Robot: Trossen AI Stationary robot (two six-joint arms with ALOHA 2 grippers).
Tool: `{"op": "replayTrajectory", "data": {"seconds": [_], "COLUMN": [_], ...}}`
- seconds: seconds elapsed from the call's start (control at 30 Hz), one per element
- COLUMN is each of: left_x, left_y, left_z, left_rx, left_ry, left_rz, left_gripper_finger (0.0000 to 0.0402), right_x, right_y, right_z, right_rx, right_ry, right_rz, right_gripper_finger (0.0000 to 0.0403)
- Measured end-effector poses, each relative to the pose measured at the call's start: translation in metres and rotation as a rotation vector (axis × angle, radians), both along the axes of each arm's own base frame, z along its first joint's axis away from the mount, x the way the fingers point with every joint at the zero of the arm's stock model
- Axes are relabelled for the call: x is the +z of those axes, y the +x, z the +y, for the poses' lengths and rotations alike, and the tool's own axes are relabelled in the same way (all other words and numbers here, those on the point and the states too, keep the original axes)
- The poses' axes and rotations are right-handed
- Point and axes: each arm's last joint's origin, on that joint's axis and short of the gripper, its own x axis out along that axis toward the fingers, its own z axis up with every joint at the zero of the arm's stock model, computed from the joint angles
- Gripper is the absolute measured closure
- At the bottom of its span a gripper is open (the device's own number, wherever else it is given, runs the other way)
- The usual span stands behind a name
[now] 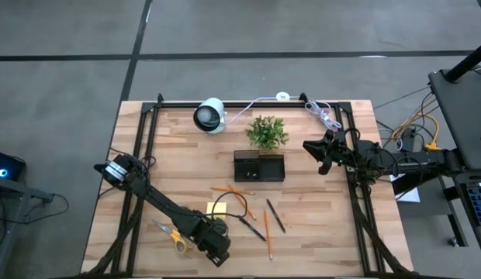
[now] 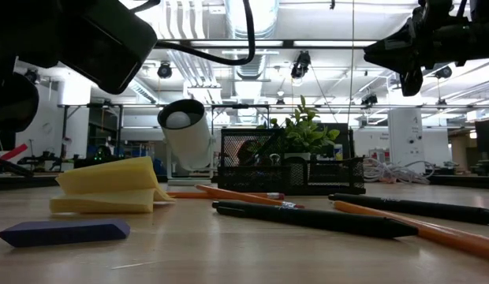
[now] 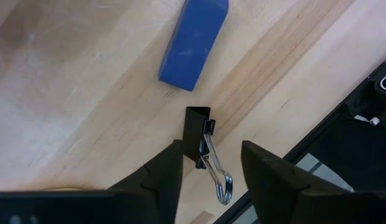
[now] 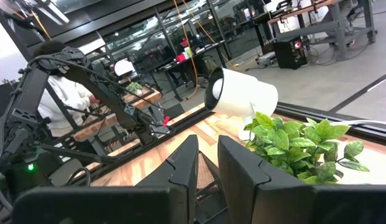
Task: Pick and place office supplies into organizer
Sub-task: Put the black binder clip into the black desk organizer
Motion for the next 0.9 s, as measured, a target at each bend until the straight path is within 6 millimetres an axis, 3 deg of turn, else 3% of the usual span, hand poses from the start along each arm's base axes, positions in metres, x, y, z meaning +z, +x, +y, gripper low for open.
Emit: {"op": "replayTrajectory", "data": {"seconds": [0.4, 0.9], "left_x": [-0.0001, 0.0080], "left_y": [0.0000, 0.0019], "left_z": [0.0000, -0.0026], "left_rx": [0.000, -0.040], "left_ry": [0.000, -0.072], "left_rz": [-0.001, -0.021], "left_gripper_finger": [0.0392, 0.0400], "right_x": [0.0000, 0.0000], "right_y": [0.0000, 0.0000], "right_z": [0.0000, 0.0000], "right_rx": [0.000, 0.001], "right_ry": [0.000, -0.003], "right_rz": [0.000, 0.001], "right_gripper_finger": [0.0351, 0.0351]}}
